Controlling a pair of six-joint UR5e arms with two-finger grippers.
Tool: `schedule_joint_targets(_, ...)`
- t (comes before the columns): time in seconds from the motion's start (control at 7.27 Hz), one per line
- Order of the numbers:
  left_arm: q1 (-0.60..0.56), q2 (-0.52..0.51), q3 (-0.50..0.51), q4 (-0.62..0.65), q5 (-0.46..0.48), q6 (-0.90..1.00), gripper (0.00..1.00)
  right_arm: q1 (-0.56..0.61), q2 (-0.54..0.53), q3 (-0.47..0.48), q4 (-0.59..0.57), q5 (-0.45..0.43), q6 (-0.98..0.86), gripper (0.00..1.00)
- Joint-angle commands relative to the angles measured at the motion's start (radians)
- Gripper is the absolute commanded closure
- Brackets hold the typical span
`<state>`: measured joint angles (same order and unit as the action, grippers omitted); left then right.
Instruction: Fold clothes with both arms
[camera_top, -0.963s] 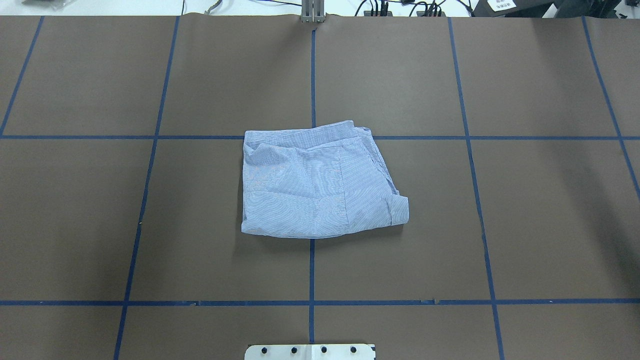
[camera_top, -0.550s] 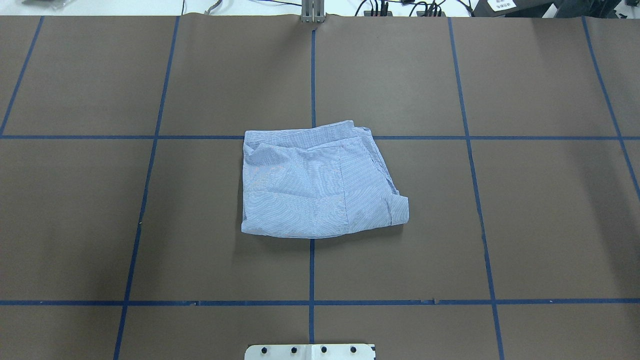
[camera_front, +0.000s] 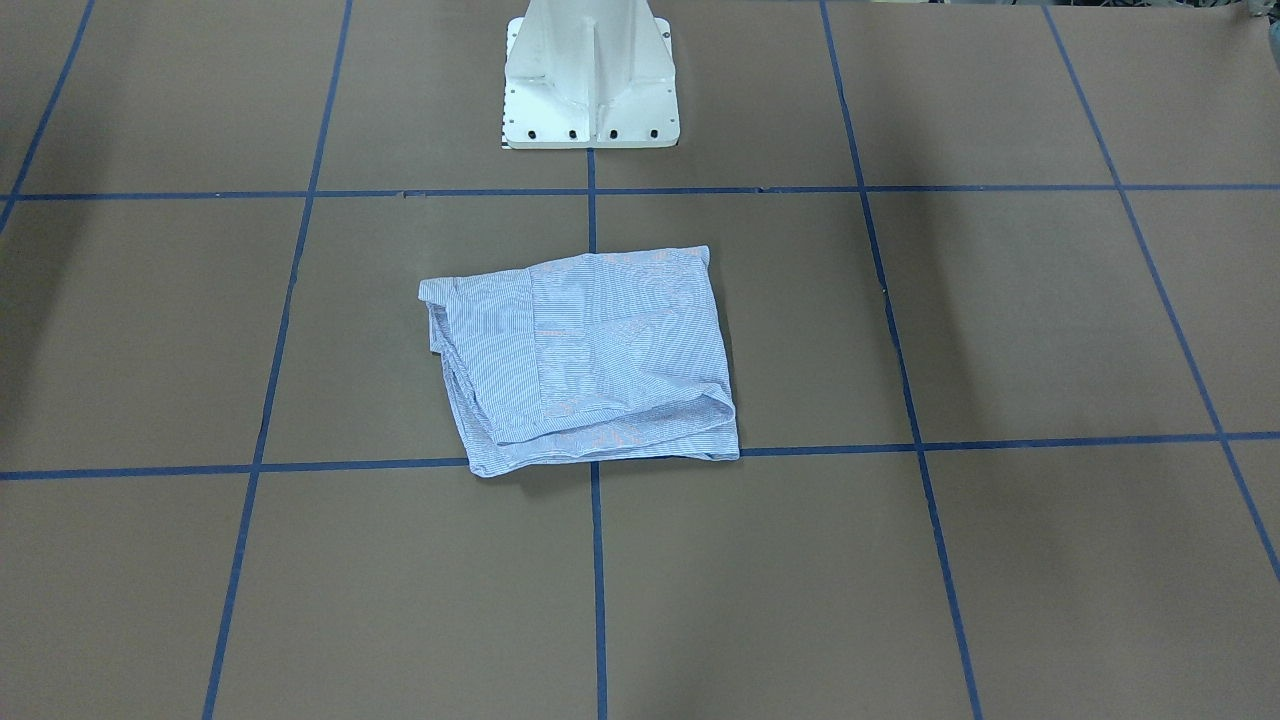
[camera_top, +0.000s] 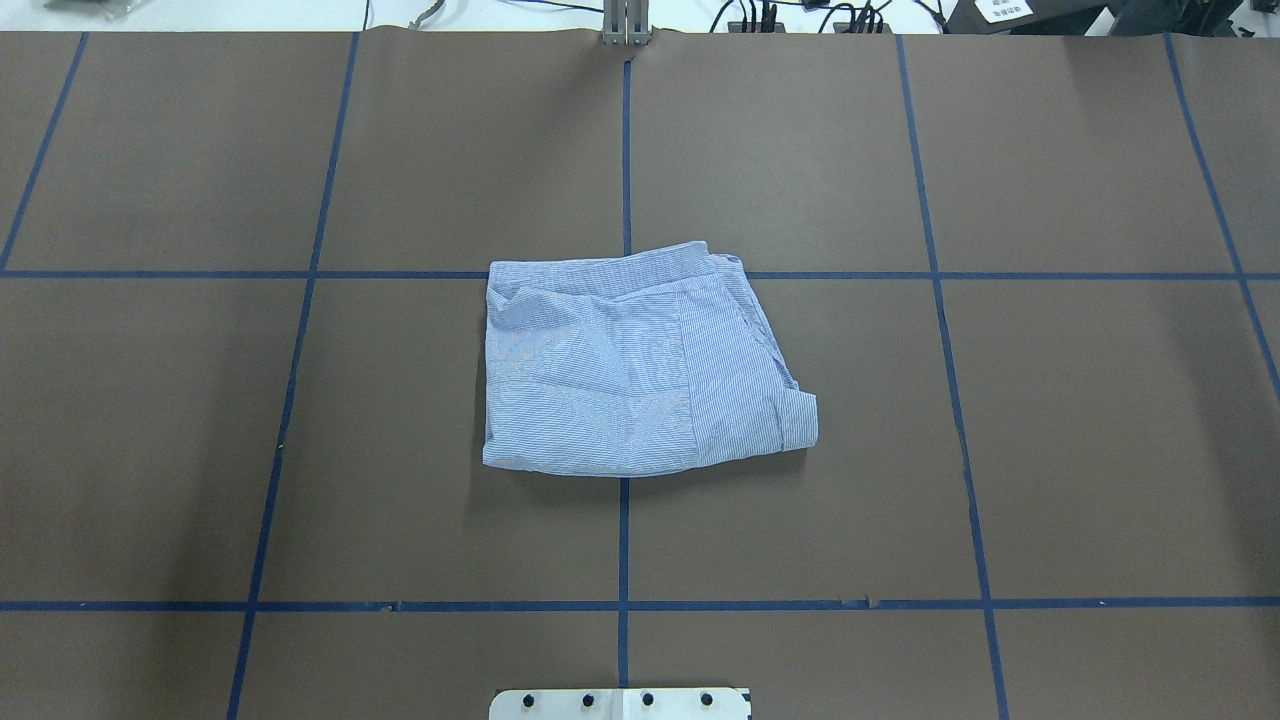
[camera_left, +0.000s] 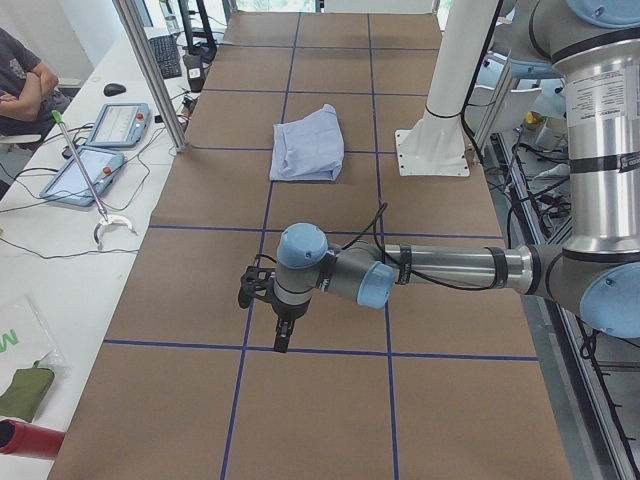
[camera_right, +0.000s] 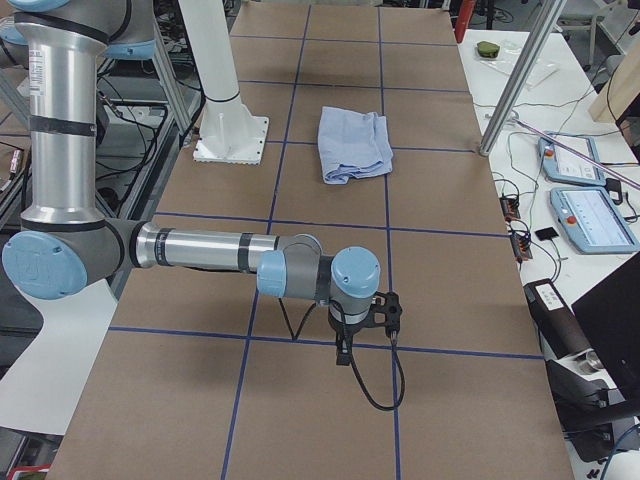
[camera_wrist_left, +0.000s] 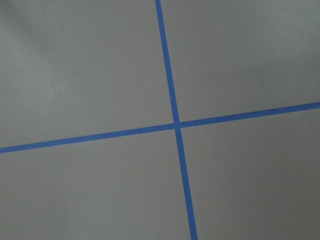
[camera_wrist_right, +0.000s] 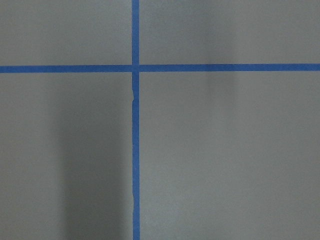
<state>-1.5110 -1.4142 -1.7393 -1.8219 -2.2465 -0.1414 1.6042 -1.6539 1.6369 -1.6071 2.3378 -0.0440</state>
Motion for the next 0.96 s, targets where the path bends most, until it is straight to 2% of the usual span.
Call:
schedule_joint_targets(0.0, 0.002, -0.053, -0.019, 0.184, 0.002, 0.002, 0.01, 0.0, 0.005, -0.008, -0.005, 0.003, 0.001, 0.0)
schedule_joint_targets(0.14, 0.002, -0.052, -0.017, 0.19, -0.001, 0.014, 0.01, 0.0, 0.005, -0.009, -0.008, 0.015, 0.001, 0.0)
schedule_joint_targets(0.41, -0.003, -0.051, 0.048, 0.188, -0.013, 0.245, 0.01, 0.0, 0.005, -0.012, -0.01, 0.041, 0.001, 0.0)
schedule_joint_targets(0.83, -0.023, -0.045, 0.018, 0.2, -0.079, 0.272, 0.01, 0.0, 0.005, -0.019, -0.01, 0.044, 0.001, 0.0)
